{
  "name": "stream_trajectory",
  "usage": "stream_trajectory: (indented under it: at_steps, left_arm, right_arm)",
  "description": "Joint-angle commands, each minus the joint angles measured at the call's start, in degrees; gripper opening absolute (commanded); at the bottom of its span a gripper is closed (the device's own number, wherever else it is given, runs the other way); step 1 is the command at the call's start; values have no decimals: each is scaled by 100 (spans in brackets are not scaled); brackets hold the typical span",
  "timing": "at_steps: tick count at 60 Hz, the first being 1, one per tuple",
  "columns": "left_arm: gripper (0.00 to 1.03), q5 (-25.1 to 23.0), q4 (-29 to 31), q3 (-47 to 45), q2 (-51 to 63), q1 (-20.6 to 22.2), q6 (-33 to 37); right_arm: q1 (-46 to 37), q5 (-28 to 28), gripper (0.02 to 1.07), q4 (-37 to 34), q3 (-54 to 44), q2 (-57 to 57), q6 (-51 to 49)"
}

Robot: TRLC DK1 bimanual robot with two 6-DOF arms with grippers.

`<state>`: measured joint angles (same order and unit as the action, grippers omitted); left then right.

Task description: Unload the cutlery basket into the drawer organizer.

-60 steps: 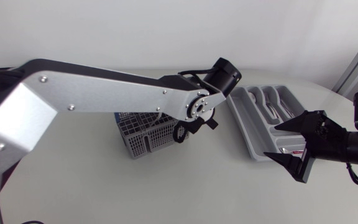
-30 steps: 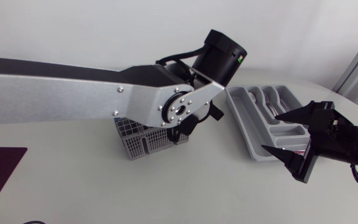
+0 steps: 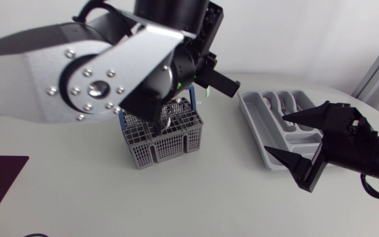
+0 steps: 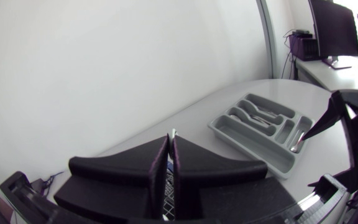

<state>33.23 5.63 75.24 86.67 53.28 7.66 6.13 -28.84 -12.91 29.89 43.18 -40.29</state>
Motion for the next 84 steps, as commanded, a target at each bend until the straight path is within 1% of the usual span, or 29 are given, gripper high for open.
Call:
stream_trajectory:
  at_steps: [1,5,14,19,27,31,35,40,43,46,53,68,72,81,84]
  left_arm:
    - [5,-397,132,-177,-151,-160,-476]
    - [5,-775,211,-177,-160,-248,-705]
    - [5,-1504,263,-203,-116,-379,-1091]
    - [5,-1847,255,-229,-63,-406,-1249]
    - [5,-2146,202,-247,60,-423,-1346]
    - [5,-2304,167,-256,104,-432,-1364]
    - [5,-2409,140,-256,157,-441,-1399]
    - [5,-2559,140,-256,201,-458,-1425]
    - [5,-2664,140,-247,236,-485,-1443]
    - [5,-2691,140,-247,245,-485,-1452]
    - [5,-2787,149,-247,271,-502,-1469]
    - [5,-2972,228,-194,324,-564,-1469]
    - [5,-3007,237,-185,333,-564,-1469]
    - [5,-3077,281,-194,333,-564,-1487]
    - [5,-3077,290,-203,324,-555,-1487]
  right_arm:
    - [415,282,102,157,87,-46,435]
    - [784,581,102,262,158,-11,637]
    - [1294,942,102,570,289,68,1023]
    - [1382,977,102,728,377,182,1234]
    - [1408,994,101,1089,430,463,1489]
    - [1426,1003,96,1255,465,604,1595]
    - [1479,1030,93,1379,527,789,1674]
    - [1619,1179,92,1572,579,982,1727]
    - [1672,1223,87,1695,606,1105,1779]
    - [1698,1284,86,1836,623,1210,1850]
    - [1778,1355,75,1985,738,1474,1876]
    - [1892,1469,47,2108,949,1773,1876]
    - [1901,1469,43,2108,993,1826,1876]
    - [1927,1478,43,2117,1028,1958,1867]
    - [1945,1495,38,2126,1045,1984,1858]
